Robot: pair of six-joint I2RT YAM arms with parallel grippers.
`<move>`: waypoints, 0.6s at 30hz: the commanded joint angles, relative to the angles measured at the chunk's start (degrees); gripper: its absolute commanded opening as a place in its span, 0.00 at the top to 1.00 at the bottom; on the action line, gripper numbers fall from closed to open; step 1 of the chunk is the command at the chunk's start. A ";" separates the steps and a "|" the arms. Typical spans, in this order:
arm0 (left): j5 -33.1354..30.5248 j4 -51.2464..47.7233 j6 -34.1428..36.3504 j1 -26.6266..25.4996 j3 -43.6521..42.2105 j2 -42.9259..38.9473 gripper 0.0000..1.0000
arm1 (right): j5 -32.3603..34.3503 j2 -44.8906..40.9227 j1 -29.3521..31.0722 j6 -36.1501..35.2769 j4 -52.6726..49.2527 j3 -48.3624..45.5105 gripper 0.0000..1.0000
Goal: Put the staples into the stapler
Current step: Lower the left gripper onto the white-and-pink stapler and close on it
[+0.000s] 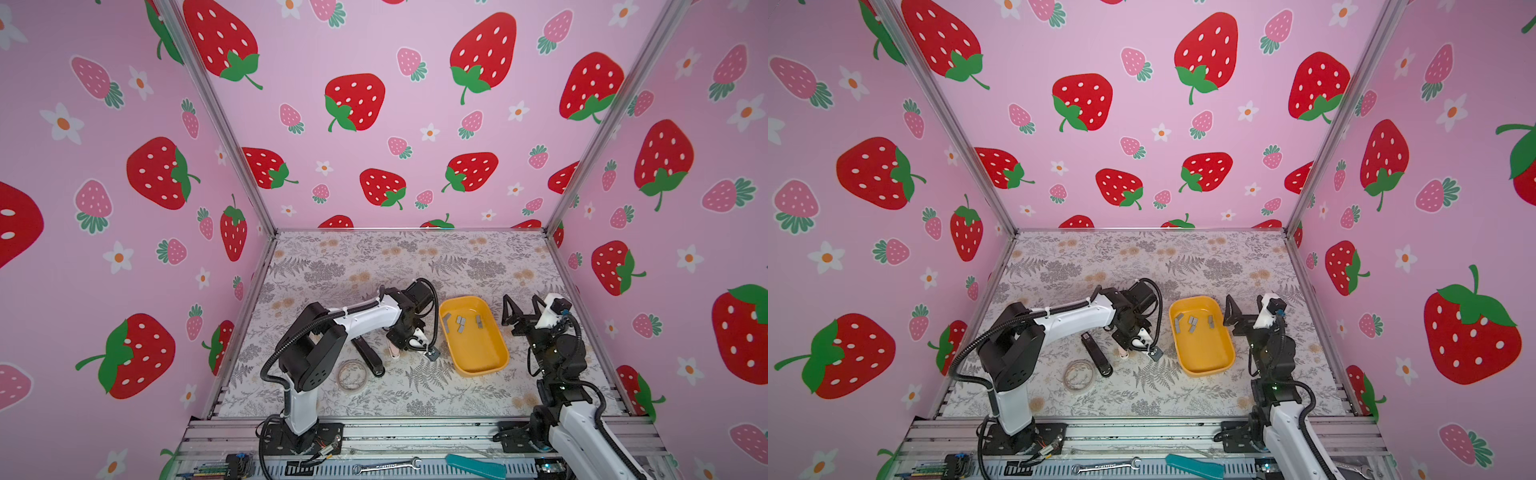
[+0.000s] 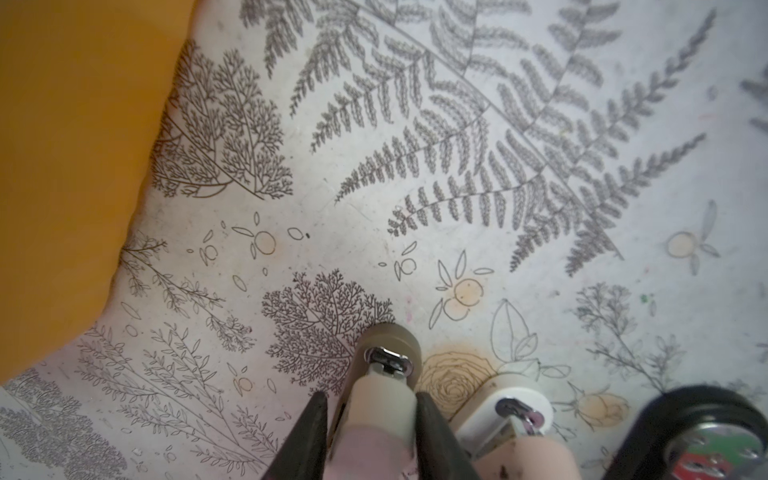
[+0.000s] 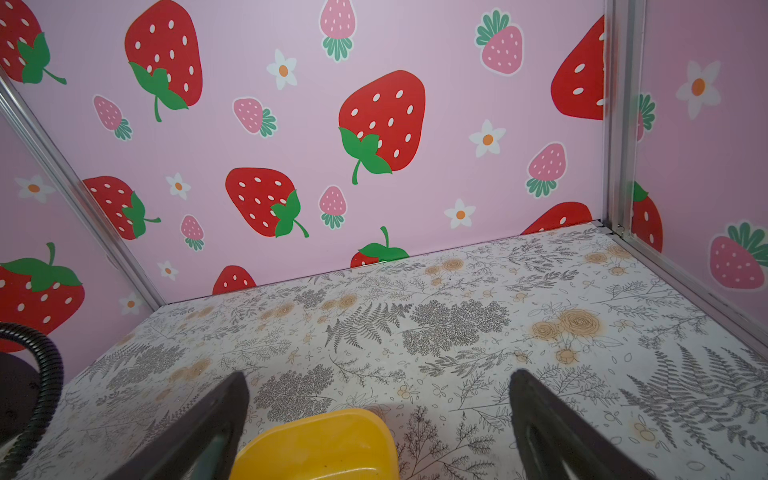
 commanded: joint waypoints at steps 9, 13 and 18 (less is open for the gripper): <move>-1.01 -0.58 1.96 -0.30 -0.48 1.04 0.65 | 1.53 -1.08 0.07 0.79 2.00 -0.52 0.01; -0.90 -0.73 1.91 -0.30 -0.43 1.24 0.66 | 1.76 -1.33 0.02 0.84 2.01 -0.66 0.01; -0.73 -0.72 1.53 -0.25 -0.09 1.21 0.80 | 3.01 -1.58 0.05 1.43 1.95 -0.81 0.01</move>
